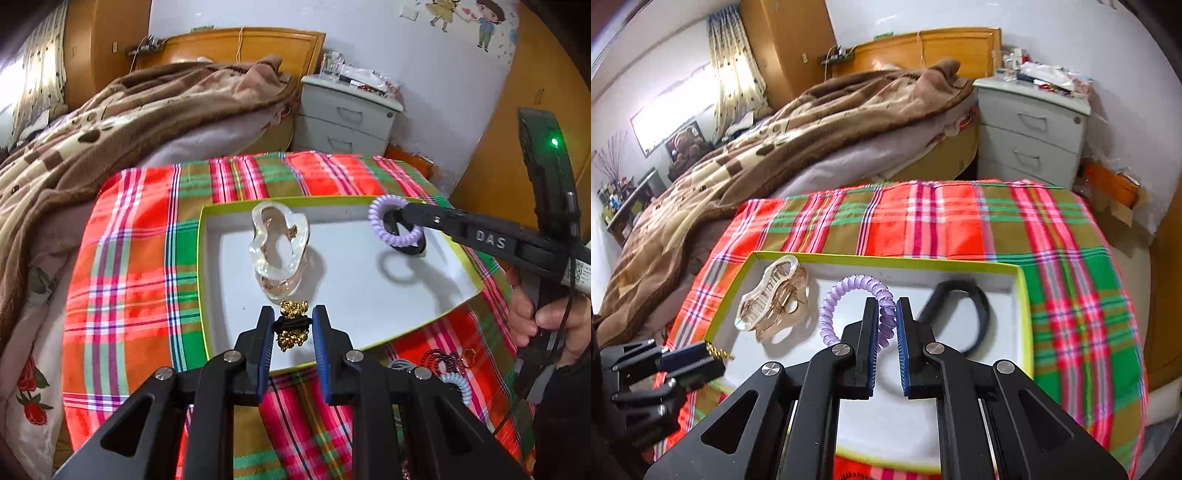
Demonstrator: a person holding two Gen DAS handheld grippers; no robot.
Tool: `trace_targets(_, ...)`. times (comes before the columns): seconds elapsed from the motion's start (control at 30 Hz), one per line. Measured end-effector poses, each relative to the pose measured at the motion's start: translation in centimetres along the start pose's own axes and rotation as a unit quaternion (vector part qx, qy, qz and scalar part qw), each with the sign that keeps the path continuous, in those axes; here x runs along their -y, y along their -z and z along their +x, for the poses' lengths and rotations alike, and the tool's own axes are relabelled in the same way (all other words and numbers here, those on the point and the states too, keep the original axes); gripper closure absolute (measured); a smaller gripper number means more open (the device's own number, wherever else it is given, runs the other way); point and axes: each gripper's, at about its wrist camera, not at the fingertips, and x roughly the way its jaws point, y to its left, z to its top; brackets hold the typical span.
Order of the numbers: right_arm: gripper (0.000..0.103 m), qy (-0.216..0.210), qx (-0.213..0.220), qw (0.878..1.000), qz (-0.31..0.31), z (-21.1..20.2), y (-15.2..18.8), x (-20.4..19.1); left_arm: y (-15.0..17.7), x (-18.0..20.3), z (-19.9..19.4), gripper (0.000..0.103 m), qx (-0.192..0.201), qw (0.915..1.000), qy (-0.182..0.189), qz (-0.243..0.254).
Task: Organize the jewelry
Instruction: 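Carry the gold clip and purple tie into the box and open both tools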
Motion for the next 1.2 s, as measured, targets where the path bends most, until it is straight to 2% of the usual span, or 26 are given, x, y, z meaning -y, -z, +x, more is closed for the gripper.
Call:
trace_targets(0.27, 0.093, -0.001, -0.035, 0.999, -0.007, 3.4, -0.8, -0.8, 0.1, -0.1, 1.7, 0.081, -0.01, 0.9997, -0.02, 0.002)
trace_targets(0.67, 0.093, 0.0, -0.067, 0.998, -0.009, 5.6, -1.1, -1.0, 0.1, -1.0, 3.5, 0.081, -0.038, 0.999, -0.019, -0.011)
trace_targets(0.97, 0.093, -0.007, -0.075, 0.997, -0.005, 6.3, -1.2, -0.9, 0.1, -0.9, 3.6, 0.08, -0.038, 0.9991, -0.016, -0.012)
trace_targets(1.2, 0.093, -0.008, -0.076, 0.997, -0.011, 6.2, -1.2, -1.1, 0.1, -0.8, 3.5, 0.074, -0.037, 0.9991, -0.022, -0.008)
